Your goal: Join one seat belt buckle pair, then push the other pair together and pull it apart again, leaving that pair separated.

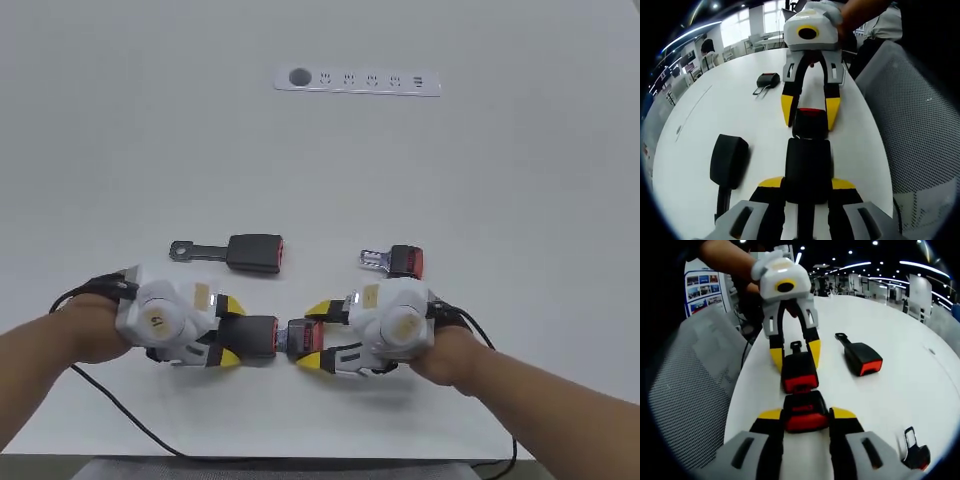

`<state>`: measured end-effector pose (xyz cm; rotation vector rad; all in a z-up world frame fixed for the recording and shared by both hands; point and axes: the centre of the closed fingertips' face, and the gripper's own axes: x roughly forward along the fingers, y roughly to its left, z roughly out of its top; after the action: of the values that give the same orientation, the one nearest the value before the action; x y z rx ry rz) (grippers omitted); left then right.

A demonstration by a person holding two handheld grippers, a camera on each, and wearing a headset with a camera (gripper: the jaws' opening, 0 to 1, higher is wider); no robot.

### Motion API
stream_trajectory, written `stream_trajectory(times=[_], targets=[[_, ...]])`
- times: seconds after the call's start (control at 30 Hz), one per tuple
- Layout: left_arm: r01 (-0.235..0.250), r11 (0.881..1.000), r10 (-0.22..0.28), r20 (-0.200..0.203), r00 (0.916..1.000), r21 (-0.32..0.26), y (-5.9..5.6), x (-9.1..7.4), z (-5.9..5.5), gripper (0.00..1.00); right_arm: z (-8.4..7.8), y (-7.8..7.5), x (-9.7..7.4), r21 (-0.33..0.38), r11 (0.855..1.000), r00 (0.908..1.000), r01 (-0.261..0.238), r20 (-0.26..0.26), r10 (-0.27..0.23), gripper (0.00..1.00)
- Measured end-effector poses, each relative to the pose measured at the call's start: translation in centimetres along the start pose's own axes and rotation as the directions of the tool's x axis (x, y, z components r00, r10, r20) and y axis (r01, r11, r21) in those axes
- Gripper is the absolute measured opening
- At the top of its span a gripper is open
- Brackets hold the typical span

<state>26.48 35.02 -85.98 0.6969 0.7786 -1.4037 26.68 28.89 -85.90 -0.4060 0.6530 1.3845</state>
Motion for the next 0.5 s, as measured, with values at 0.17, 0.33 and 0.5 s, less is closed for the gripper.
stream_trajectory(times=[0.17,0.33,0.5], targets=[[0.001,1.0,-0.001,-0.002,1.0,0.003,0.01,0.0,0.01,0.33,0.1,0.03,0.12,0.003,1.0,1.0,0.004,0.001,-0.004,0.35],[0.003,1.0,-0.003,-0.001,1.0,0.004,0.03,0.0,0.01,0.33,0.16,0.03,0.17,0.009,1.0,0.9999,0.011,0.003,-0.011,0.35],[0.004,1.0,-0.004,-0.005,1.0,0.007,0.03,-0.03,-0.02,0.33,0.34,0.09,0.34,0.009,1.0,0.9999,0.014,-0.001,-0.014,0.35]])
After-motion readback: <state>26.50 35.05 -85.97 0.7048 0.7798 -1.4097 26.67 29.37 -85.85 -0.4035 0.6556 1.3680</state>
